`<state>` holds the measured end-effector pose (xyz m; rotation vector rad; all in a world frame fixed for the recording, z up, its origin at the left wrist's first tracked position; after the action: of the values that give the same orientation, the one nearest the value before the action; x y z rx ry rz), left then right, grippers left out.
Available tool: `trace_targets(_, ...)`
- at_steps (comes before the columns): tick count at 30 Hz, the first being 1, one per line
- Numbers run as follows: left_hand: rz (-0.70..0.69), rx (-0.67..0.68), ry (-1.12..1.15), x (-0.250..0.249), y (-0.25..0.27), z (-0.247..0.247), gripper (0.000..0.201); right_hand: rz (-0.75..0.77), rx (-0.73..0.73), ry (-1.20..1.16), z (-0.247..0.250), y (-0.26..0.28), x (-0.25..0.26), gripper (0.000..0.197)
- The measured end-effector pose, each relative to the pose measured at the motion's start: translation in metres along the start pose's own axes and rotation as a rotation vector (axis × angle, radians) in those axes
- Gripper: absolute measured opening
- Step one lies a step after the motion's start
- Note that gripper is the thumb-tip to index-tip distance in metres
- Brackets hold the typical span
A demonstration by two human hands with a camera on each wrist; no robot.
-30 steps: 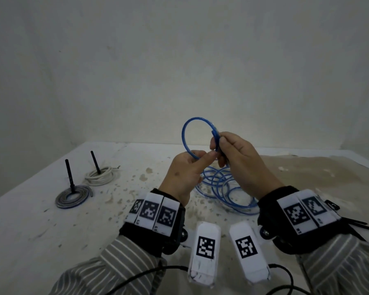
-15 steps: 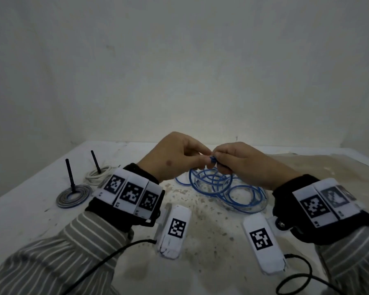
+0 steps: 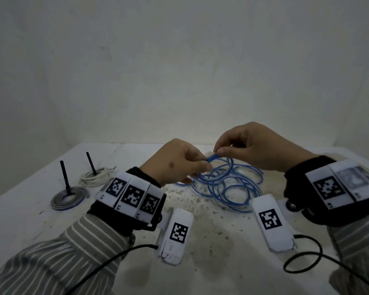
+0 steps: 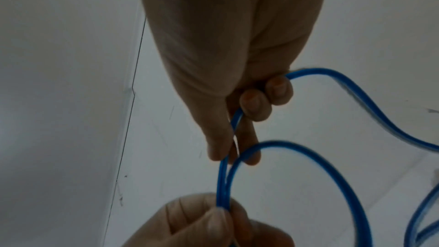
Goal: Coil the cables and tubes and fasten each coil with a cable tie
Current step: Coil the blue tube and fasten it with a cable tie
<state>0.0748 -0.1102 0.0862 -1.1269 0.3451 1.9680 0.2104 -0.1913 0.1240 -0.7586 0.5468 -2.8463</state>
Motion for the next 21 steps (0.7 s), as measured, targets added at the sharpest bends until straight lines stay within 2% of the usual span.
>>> trace_targets(3,0.019,-0.013,0.046,0.003,0.003,0.002,0.018,-0.012,-0.024,0.019,0.011,0.0,-0.005,0.007)
trace_targets(11,-0.008,-0.026,0.096,0.011,0.013,0.007,0.013,-0.067,-0.1,-0.108,0.036,0.006,-0.029,0.014)
trace_targets(14,-0.034,-0.122,0.201,0.01,0.011,0.011,0.014,-0.093,-0.085,-0.237,0.02,0.007,-0.034,0.012)
trace_targets(18,-0.037,-0.268,0.499,0.007,0.008,0.007,0.018,-0.133,-0.009,-0.4,-0.02,0.01,-0.032,0.019)
trace_targets(21,-0.021,-0.338,0.638,0.006,0.005,-0.003,0.017,-0.143,-0.076,-0.587,-0.033,0.008,-0.026,0.023)
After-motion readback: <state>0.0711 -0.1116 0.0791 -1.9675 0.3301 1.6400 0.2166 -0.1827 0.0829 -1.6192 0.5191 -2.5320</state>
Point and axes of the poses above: each hand's wrist, its own y-axis away from the middle knuckle, its own z-axis out of the back of the hand, x = y × z, the point moved 4 cm from there along -y, towards the middle knuckle, and after that the axes turned 2 degrees about x, right-handed, at the moved point
